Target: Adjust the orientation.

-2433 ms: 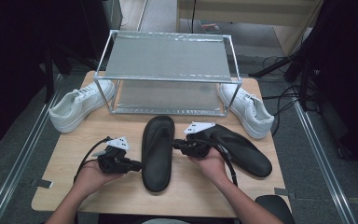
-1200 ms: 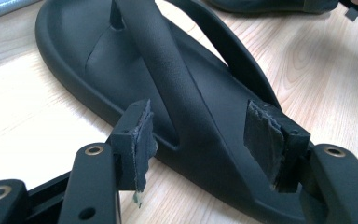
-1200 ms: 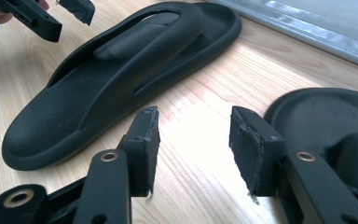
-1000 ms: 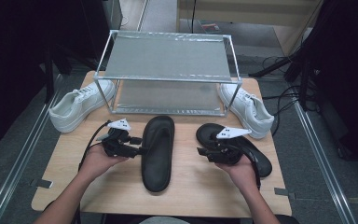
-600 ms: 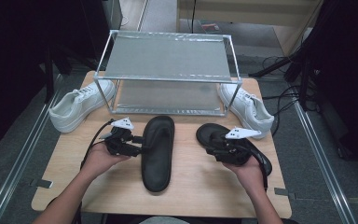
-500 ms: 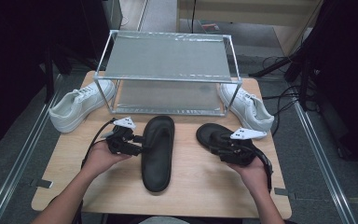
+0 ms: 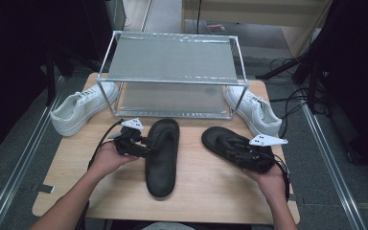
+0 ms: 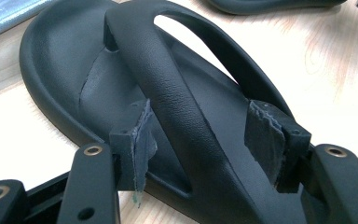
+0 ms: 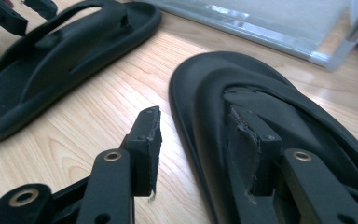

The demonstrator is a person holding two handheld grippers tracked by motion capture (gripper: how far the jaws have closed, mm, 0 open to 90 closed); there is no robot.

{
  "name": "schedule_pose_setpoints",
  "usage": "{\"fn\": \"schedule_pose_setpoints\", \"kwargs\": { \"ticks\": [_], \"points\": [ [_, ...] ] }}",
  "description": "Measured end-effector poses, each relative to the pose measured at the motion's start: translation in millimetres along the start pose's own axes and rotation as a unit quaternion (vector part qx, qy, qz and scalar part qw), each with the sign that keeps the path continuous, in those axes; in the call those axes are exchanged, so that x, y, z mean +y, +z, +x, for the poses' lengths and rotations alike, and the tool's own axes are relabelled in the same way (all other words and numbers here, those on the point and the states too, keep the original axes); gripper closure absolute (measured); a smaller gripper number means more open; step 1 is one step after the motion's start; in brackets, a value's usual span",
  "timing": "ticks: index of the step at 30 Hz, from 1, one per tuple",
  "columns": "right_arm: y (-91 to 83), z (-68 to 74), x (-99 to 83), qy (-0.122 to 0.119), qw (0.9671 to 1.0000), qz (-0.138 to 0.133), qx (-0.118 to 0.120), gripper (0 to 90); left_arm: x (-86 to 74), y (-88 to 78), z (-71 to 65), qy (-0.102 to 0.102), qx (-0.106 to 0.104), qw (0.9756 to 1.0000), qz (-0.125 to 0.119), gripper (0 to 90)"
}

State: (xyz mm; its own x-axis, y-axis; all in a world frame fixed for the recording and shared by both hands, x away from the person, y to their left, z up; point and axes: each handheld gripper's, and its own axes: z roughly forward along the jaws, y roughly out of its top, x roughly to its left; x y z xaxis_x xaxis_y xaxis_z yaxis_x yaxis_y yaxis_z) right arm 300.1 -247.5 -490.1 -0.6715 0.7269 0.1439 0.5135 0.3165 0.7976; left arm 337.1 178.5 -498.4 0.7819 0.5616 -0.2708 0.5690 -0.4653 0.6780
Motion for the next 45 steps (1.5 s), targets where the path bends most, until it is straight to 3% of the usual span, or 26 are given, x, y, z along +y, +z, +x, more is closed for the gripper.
{"fn": "schedule_pose_setpoints", "kwargs": {
  "ticks": [7, 12, 18, 23, 34, 41, 44, 45],
  "points": [
    [5.6, -7.4, -3.1, 0.002, 0.9999, 0.011, -0.003, 57.3, -0.1, -1.1, 0.2, 0.0, 0.002, 1.0, -0.003, 41.3],
    [17.0, -10.7, -5.0, -0.008, 0.9994, 0.035, -0.003, 62.8, -0.3, -0.5, 0.4, 0.0, 0.003, 1.0, -0.002, 40.8],
    [30.1, -16.0, -7.0, 0.002, 0.9985, 0.052, 0.014, 69.1, -0.3, -0.1, 0.6, 0.001, 0.003, 1.0, -0.002, 40.5],
    [36.3, -12.7, -7.0, -0.013, 0.9977, 0.065, 0.015, 77.6, -0.3, -0.4, 0.5, 0.0, 0.002, 1.0, -0.003, 40.5],
    [37.3, -7.0, -0.3, -0.032, 0.9967, 0.075, 0.007, 79.8, -0.7, -2.8, 0.5, 0.001, 0.005, 1.0, -0.004, 40.4],
    [37.7, -1.9, 7.5, -0.014, 0.9968, 0.078, -0.007, 80.3, -1.1, -7.4, -3.4, 0.008, 0.01, 0.9999, -0.004, 40.6],
    [39.4, 2.8, 14.3, -0.006, 0.997, 0.077, -0.002, 80.3, -2.8, -9.6, -4.4, 0.011, 0.014, 0.9998, 0.002, 40.5],
    [40.1, 4.3, 16.2, -0.008, 0.9972, 0.074, -0.001, 80.3, -6.2, -11.1, -4.4, 0.008, 0.015, 0.9998, -0.007, 40.5]
  ]
}}
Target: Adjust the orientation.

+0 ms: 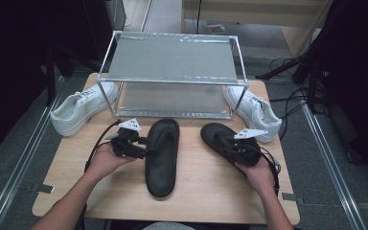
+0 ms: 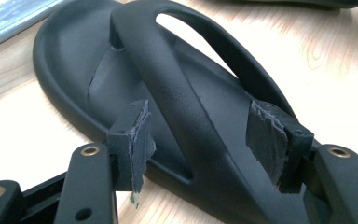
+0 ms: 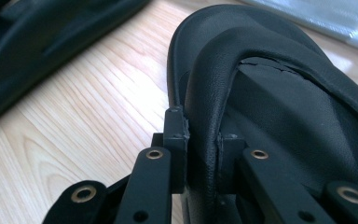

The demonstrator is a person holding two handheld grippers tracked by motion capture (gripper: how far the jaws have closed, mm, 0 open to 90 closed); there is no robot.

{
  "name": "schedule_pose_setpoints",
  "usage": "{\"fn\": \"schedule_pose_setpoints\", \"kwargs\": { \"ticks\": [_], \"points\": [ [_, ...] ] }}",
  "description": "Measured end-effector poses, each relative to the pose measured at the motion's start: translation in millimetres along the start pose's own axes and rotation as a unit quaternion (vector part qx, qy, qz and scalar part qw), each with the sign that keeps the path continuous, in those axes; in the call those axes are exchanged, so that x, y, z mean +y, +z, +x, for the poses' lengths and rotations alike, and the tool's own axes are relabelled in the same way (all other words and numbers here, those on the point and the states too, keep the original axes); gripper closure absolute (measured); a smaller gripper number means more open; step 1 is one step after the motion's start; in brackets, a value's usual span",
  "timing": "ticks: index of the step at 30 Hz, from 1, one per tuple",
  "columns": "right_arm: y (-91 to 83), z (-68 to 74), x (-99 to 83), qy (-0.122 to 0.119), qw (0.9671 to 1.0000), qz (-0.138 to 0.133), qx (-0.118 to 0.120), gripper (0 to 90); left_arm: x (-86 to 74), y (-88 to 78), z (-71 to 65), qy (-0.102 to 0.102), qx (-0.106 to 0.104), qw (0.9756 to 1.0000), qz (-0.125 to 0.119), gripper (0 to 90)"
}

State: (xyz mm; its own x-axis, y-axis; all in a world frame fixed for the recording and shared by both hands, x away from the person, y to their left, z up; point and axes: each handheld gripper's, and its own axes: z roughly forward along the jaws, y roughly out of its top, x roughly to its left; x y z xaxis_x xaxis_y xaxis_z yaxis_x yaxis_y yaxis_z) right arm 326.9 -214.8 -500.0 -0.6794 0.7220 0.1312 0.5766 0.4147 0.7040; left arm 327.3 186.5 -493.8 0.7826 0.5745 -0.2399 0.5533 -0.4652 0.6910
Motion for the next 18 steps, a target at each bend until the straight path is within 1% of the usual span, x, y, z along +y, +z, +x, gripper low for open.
{"fn": "schedule_pose_setpoints", "kwargs": {
  "ticks": [3, 5, 10, 14, 18],
  "points": [
    [1.4, 3.3, 4.3, -0.006, 1.0, -0.001, 0.001, 80.4, -2.3, -2.1, -0.1, -0.002, 0.0, 1.0, -0.001, 40.8],
    [5.2, 7.6, 10.4, -0.009, 0.9999, 0.001, 0.004, 80.3, -6.2, -5.4, -1.9, -0.003, 0.002, 1.0, -0.007, 40.8],
    [11.5, 11.8, 17.2, -0.01, 0.9999, 0.002, 0.009, 80.2, -11.7, -8.8, -3.8, -0.002, 0.007, 0.9999, -0.007, 40.5],
    [20.5, 16.6, 25.8, -0.013, 0.9998, 0.005, 0.016, 80.3, -18.9, -13.7, -5.8, -0.007, 0.012, 0.9999, -0.01, 40.4],
    [27.4, 19.4, 30.2, -0.012, 0.9997, 0.009, 0.021, 80.3, -23.3, -17.0, -6.1, -0.011, 0.016, 0.9998, -0.01, 40.4]
  ]
}}
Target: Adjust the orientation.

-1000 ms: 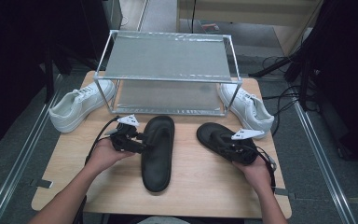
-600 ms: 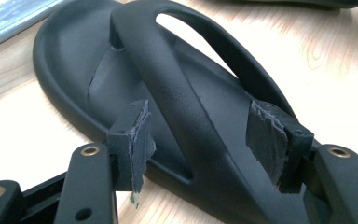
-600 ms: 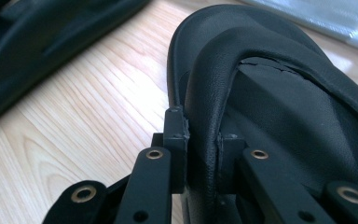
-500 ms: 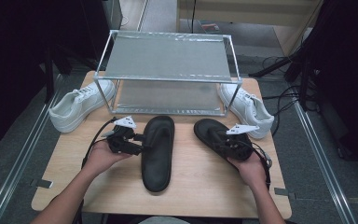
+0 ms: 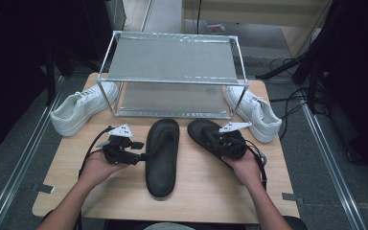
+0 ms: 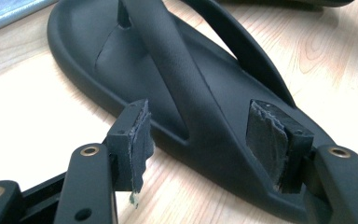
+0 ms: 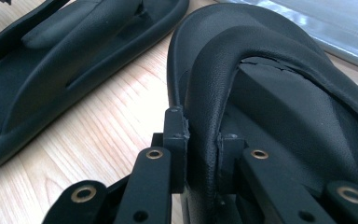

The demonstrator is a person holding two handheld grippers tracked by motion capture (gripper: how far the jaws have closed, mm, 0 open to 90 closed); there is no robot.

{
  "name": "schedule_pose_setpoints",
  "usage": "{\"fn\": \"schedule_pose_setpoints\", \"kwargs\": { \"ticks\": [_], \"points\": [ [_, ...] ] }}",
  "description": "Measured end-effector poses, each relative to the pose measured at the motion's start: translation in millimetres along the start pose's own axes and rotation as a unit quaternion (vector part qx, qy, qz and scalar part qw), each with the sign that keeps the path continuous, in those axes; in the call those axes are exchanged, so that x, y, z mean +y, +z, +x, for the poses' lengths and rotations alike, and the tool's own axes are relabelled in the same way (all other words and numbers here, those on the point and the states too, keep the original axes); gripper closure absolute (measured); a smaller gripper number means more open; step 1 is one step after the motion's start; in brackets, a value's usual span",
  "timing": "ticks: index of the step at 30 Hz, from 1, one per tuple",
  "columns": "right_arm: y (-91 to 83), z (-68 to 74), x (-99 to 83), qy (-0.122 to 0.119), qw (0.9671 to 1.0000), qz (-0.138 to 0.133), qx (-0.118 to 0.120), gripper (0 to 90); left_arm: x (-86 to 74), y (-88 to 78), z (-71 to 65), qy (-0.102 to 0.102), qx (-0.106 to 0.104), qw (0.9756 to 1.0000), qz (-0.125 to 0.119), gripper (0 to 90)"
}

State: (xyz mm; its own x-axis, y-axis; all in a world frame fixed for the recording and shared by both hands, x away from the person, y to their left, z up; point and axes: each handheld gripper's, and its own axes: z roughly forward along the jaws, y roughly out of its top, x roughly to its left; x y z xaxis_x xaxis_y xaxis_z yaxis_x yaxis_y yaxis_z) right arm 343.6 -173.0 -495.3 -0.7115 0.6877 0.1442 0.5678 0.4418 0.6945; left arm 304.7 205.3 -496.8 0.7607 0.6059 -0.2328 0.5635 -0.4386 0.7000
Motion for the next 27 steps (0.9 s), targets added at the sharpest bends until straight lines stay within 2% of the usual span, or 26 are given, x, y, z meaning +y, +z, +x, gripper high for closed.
{"fn": "schedule_pose_setpoints", "kwargs": {
  "ticks": [6, 8, 10, 11, 20, 22, 27],
  "points": [
    [15.4, 3.0, 7.7, 0.004, 0.9999, 0.011, 0.003, 80.2, -8.0, -5.9, -1.4, -0.014, 0.005, 0.9999, -0.005, 40.3],
    [17.3, 2.9, 8.6, 0.006, 0.9999, 0.013, 0.003, 80.0, -8.6, -6.2, -2.4, -0.013, 0.005, 0.9999, -0.005, 40.3],
    [21.3, 2.7, 10.1, 0.012, 0.9998, 0.017, 0.008, 79.9, -8.8, -6.3, -4.0, -0.013, 0.001, 0.9999, -0.011, 40.1],
    [25.0, 3.1, 11.5, 0.009, 0.9998, 0.019, 0.006, 79.9, -8.7, -6.4, -4.1, -0.023, -0.006, 0.9995, -0.019, 39.6],
    [37.1, 7.0, 14.7, 0.001, 0.9996, 0.028, -0.001, 79.4, -10.1, -1.0, -7.3, -0.029, 0.005, 0.9995, -0.008, 39.6],
    [37.8, 7.9, 15.3, -0.003, 0.9997, 0.026, -0.003, 78.2, -9.7, 0.1, -7.2, -0.027, 0.004, 0.9996, -0.009, 39.6],
    [31.2, 5.2, 16.0, 0.002, 0.9999, 0.011, 0.012, 68.8, -9.8, 0.0, -6.4, -0.026, 0.009, 0.9996, -0.006, 39.7]
  ]
}}
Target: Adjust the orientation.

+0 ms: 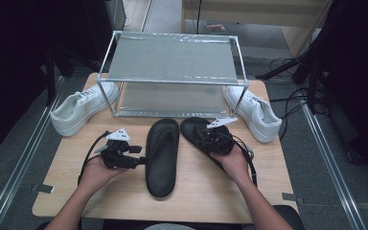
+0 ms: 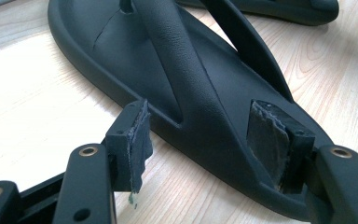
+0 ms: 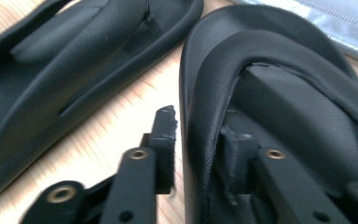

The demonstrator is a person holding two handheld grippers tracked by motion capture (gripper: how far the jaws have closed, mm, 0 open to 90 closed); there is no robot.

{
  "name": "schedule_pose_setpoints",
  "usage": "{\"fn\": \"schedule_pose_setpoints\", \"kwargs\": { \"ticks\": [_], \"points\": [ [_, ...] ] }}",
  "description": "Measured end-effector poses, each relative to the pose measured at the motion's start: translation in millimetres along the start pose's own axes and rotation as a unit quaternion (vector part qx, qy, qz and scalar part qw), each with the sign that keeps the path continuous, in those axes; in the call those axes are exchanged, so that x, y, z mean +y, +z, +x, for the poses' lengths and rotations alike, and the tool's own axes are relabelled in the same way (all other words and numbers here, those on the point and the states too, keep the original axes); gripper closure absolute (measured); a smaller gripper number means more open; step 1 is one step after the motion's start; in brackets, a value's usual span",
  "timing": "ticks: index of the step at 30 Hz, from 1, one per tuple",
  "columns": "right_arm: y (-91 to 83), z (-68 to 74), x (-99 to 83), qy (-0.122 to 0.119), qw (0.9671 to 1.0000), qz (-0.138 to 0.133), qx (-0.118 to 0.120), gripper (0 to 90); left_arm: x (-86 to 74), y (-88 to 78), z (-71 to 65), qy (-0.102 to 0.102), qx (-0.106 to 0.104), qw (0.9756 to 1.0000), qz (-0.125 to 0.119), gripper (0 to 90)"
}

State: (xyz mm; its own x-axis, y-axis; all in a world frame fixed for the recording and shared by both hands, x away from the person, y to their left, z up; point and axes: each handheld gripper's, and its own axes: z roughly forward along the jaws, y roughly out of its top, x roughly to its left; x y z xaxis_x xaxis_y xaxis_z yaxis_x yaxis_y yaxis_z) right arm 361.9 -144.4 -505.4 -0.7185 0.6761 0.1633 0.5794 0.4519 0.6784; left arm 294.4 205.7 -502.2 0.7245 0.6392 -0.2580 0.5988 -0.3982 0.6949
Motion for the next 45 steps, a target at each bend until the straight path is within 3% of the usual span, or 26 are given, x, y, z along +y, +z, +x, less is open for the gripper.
{"fn": "schedule_pose_setpoints", "kwargs": {
  "ticks": [10, 12, 15, 18, 20, 21, 23, 27, 30, 35, 38, 45],
  "points": [
    [-26.7, -2.6, -6.5, 0.002, 0.9993, -0.034, 0.017, 68.7, 3.5, 1.9, 8.8, -0.001, 0.002, 1.0, -0.008, 40.3],
    [-34.9, -2.2, -10.9, -0.005, 0.9992, -0.039, 0.01, 75.3, 4.4, 3.5, 11.8, -0.007, 0.002, 1.0, -0.006, 41.1],
    [-38.9, -3.5, -14.0, -0.007, 0.9991, -0.04, 0.006, 80.7, 8.2, 4.4, 15.3, 0.001, 0.014, 0.9999, 0.001, 42.2],
    [-42.8, -7.2, -17.7, 0.005, 0.9992, -0.04, 0.005, 85.9, 11.0, 5.7, 18.8, -0.002, 0.016, 0.9999, 0.006, 45.2],
    [-44.3, -9.6, -21.2, 0.014, 0.9993, -0.035, 0.0, 87.9, 12.0, 6.7, 19.7, 0.0, 0.028, 0.9996, 0.008, 48.1],
    [-44.3, -10.7, -22.7, 0.016, 0.9994, -0.031, -0.005, 88.1, 11.9, 7.3, 20.9, 0.003, 0.038, 0.9993, 0.003, 49.7],
    [-43.9, -11.3, -23.9, 0.018, 0.9994, -0.028, -0.008, 88.1, 12.1, 8.7, 23.3, -0.003, 0.037, 0.9993, 0.0, 51.1],
    [-38.9, -12.5, -27.3, 0.019, 0.9995, -0.014, -0.019, 88.0, 13.1, 14.6, 28.2, -0.004, 0.028, 0.9995, 0.013, 72.3],
    [-35.3, -10.6, -27.3, 0.016, 0.9997, -0.008, -0.019, 87.9, 15.1, 17.3, 28.9, 0.003, 0.029, 0.9992, 0.026, 80.2],
    [-31.7, -6.5, -26.7, 0.01, 0.9997, -0.003, -0.022, 87.9, 17.0, 25.6, 26.3, 0.009, 0.022, 0.999, 0.039, 81.2],
    [-31.3, -6.4, -26.5, 0.011, 0.9997, -0.003, -0.021, 87.9, 15.7, 25.1, 26.7, 0.001, 0.024, 0.9992, 0.033, 79.9],
    [-29.0, -3.1, -25.5, 0.013, 0.9999, -0.003, -0.01, 88.0, 15.8, 25.1, 25.0, 0.005, 0.023, 0.9991, 0.036, 83.3]
  ]
}}
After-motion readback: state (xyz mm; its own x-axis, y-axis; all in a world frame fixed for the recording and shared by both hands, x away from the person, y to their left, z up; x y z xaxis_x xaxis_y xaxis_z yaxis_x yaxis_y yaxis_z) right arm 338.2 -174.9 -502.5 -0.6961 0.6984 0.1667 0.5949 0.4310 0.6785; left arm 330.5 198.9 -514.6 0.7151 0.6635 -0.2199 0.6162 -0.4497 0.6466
